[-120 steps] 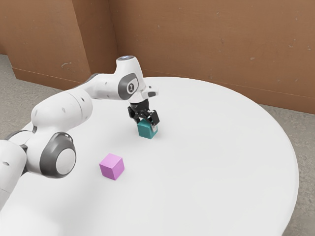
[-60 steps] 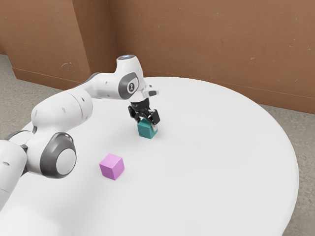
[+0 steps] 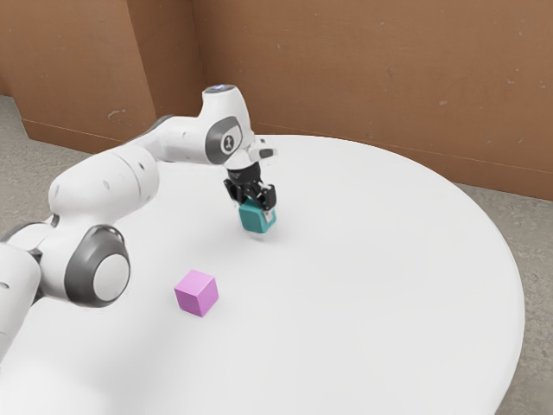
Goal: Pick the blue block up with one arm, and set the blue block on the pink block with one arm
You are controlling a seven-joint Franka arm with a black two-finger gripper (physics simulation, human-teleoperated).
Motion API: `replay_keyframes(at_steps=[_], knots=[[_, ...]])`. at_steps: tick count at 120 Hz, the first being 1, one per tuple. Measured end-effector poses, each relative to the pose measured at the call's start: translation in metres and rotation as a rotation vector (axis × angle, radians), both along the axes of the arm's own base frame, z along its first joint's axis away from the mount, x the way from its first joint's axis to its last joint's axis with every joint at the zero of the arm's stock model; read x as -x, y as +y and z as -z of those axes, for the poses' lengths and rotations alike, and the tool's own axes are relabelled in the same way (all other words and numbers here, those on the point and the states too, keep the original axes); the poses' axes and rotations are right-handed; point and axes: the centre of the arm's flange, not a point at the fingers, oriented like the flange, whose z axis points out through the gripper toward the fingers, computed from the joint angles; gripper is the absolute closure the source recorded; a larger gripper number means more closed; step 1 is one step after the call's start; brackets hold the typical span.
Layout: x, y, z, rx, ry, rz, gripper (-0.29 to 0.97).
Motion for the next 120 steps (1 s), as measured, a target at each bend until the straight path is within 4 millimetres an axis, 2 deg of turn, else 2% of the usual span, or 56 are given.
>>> replay_keyframes(at_steps=[14,32,50,70,88,97,120], knots=[[0.018,0.006,-0.031,-0.026,0.033,-0.008,0.35],[0.087,0.014,-0.033,-0.059,0.103,-0.022,0.35],[0.125,0.019,-0.046,-0.12,0.028,-0.003,0.34],[0.16,0.017,-0.037,-0.142,-0.025,0.019,0.34],[0.2,0.009,-0.041,-0.13,-0.056,0.018,0.34],[0.217,0.008,-0.035,-0.121,-0.056,0.011,0.34],[0.231,0.005,-0.025,-0.109,-0.068,-0.002,0.34]])
